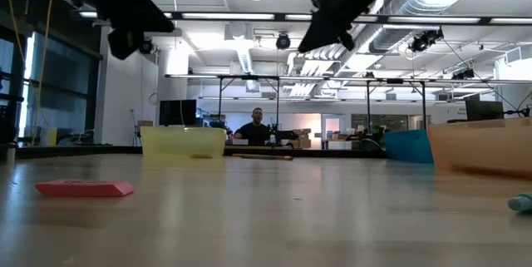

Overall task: Sort crayons/erasers/pens/pencils in bins
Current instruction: Put the orange pencil into the blue bin

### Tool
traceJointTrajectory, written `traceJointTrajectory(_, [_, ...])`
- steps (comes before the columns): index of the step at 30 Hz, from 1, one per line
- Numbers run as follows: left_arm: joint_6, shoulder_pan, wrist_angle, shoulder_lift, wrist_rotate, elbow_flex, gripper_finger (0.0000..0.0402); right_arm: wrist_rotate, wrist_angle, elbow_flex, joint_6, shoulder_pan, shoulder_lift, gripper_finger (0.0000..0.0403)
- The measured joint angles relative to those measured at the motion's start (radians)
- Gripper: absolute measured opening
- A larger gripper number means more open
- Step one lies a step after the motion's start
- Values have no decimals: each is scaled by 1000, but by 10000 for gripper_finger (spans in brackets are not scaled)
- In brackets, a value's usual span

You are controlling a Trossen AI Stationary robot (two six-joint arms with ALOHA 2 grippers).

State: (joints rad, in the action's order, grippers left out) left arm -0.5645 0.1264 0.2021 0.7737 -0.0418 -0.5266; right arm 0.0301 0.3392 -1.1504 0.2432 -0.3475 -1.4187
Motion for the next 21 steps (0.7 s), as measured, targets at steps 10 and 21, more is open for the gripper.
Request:
traceJointTrajectory(10, [-30, 54, -370, -23, -135, 143, 0, -110, 369, -383, -137, -85, -407, 0])
traceJointTrajectory(21, [-35, 53, -402, -23, -155, 155, 0, -159, 378, -472, -103, -154, -665, 72])
